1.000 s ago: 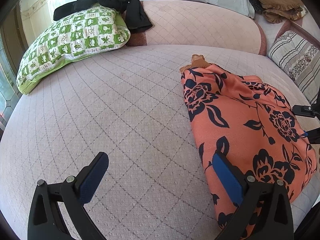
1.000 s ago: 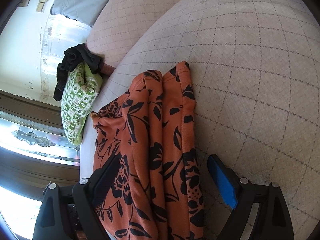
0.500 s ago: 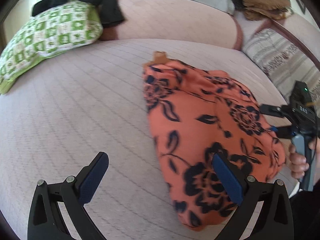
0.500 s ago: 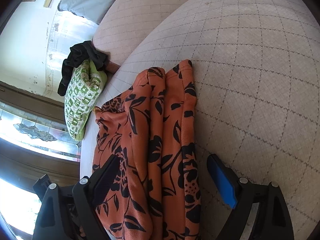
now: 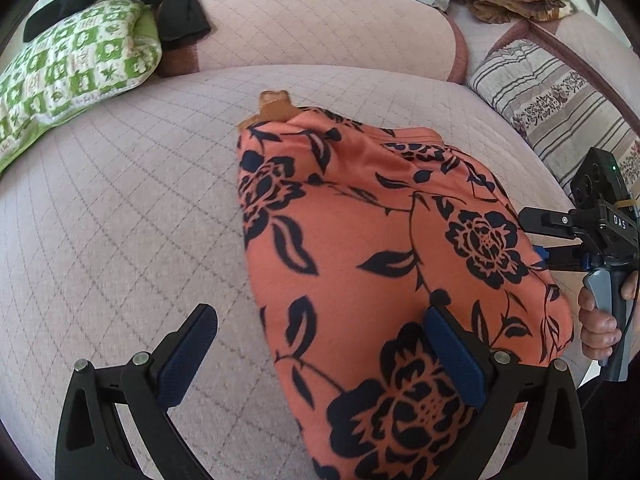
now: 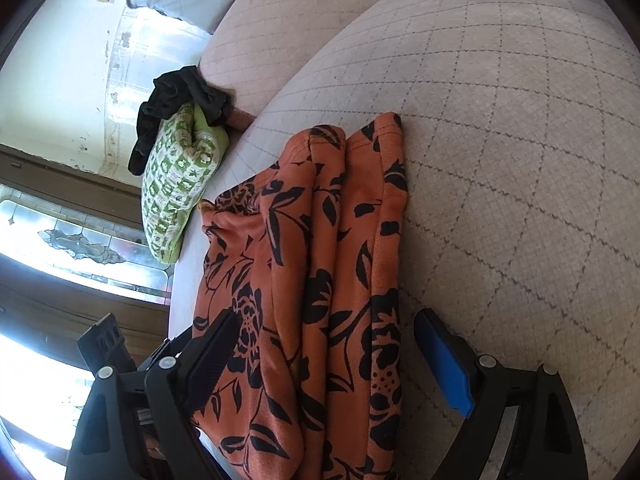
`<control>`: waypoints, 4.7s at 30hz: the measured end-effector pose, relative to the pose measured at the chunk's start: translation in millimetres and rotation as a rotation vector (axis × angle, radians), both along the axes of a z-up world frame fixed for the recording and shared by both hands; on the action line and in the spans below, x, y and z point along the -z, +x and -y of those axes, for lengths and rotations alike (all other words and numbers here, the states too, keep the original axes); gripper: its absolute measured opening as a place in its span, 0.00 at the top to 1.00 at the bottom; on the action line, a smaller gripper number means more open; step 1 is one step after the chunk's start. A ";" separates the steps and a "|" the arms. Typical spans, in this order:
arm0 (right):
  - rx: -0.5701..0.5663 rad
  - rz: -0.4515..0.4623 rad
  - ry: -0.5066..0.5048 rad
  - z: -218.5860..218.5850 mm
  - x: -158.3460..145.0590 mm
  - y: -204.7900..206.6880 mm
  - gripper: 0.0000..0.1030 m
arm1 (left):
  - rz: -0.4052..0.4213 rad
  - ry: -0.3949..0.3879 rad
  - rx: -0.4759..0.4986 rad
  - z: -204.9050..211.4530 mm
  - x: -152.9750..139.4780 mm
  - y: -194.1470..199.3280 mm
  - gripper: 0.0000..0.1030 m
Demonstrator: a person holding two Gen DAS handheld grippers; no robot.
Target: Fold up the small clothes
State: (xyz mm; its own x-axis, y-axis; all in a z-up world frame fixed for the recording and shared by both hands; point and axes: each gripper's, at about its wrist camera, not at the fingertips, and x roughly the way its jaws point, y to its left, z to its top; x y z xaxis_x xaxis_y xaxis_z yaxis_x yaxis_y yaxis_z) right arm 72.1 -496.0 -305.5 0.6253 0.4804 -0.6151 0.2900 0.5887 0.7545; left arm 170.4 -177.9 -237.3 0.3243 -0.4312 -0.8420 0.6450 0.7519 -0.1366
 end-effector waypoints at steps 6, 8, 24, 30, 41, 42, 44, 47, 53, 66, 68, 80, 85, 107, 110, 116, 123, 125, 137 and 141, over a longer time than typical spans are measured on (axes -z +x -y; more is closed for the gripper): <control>-0.030 0.010 -0.021 -8.9 -2.2 11.3 0.11 | -0.024 -0.013 0.011 10.4 3.8 4.2 0.00; -0.036 0.018 -0.019 -10.9 -2.2 14.1 0.11 | -0.035 -0.020 0.016 12.9 5.1 5.8 0.00; -0.058 0.049 -0.011 -26.2 -0.8 29.1 0.13 | -0.057 -0.026 0.021 33.7 11.1 11.5 0.00; -0.051 0.020 -0.038 -34.5 1.4 32.6 0.36 | -0.075 -0.046 0.031 33.8 13.4 12.9 0.00; -0.045 -0.004 -0.101 -44.8 -4.3 33.4 0.51 | -0.129 -0.124 0.012 12.6 14.8 30.1 0.29; -0.046 -0.004 -0.108 -46.2 -5.7 32.9 0.51 | -0.132 -0.129 0.009 10.5 13.6 31.1 0.33; -0.045 -0.004 -0.126 -49.3 -9.1 32.6 0.52 | -0.134 -0.140 0.005 6.9 12.1 31.5 0.41; -0.046 0.003 -0.139 -55.0 -15.0 32.2 0.53 | -0.127 -0.153 -0.003 3.9 7.3 29.3 0.50; -0.047 0.058 -0.150 -70.2 -36.4 26.6 0.57 | -0.112 -0.191 -0.018 -10.5 -9.7 20.7 0.68; -0.026 0.054 -0.140 -82.1 -39.9 28.2 0.59 | -0.230 -0.187 -0.096 -34.2 9.2 30.3 0.36; -0.006 0.026 -0.104 -71.5 -30.7 28.8 0.59 | -0.302 -0.188 -0.114 -33.7 18.6 32.9 0.24; -0.048 -0.039 -0.088 -72.9 -9.8 34.3 0.47 | -0.363 -0.288 -0.063 -35.3 24.6 25.9 0.57; -0.059 0.002 -0.150 -81.0 -24.5 27.3 0.55 | -0.307 -0.282 -0.042 -32.8 8.6 22.7 0.61; -0.139 0.220 -0.147 -144.6 -84.9 35.8 0.56 | -0.169 -0.332 -0.131 -102.7 -47.6 16.7 0.61; -0.144 0.214 -0.157 -152.4 -84.8 34.9 0.56 | -0.171 -0.323 -0.139 -106.3 -46.8 14.1 0.61; -0.146 0.205 -0.160 -158.8 -83.0 32.7 0.56 | -0.167 -0.310 -0.153 -102.8 -45.1 7.6 0.60; -0.161 0.186 -0.151 -177.2 -76.0 38.9 0.56 | -0.189 -0.294 -0.180 -122.5 -32.2 -2.6 0.60; -0.176 0.173 -0.158 -186.8 -71.1 38.3 0.56 | -0.200 -0.282 -0.195 -129.6 -26.0 -5.0 0.60; -0.193 0.119 -0.182 -210.7 -46.0 43.5 0.56 | -0.212 -0.218 -0.226 -144.1 -7.1 -13.5 0.60; -0.185 0.117 -0.178 -208.6 -42.4 36.5 0.56 | -0.207 -0.211 -0.228 -148.5 -4.9 -17.7 0.59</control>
State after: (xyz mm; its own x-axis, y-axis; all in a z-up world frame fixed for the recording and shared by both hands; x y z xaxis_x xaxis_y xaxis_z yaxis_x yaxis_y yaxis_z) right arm 108.6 -287.4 -263.1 0.6082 0.4843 -0.6289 0.0823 0.7496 0.6568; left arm 152.7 -29.4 -232.5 0.2645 -0.5389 -0.7998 0.4067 0.8143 -0.4141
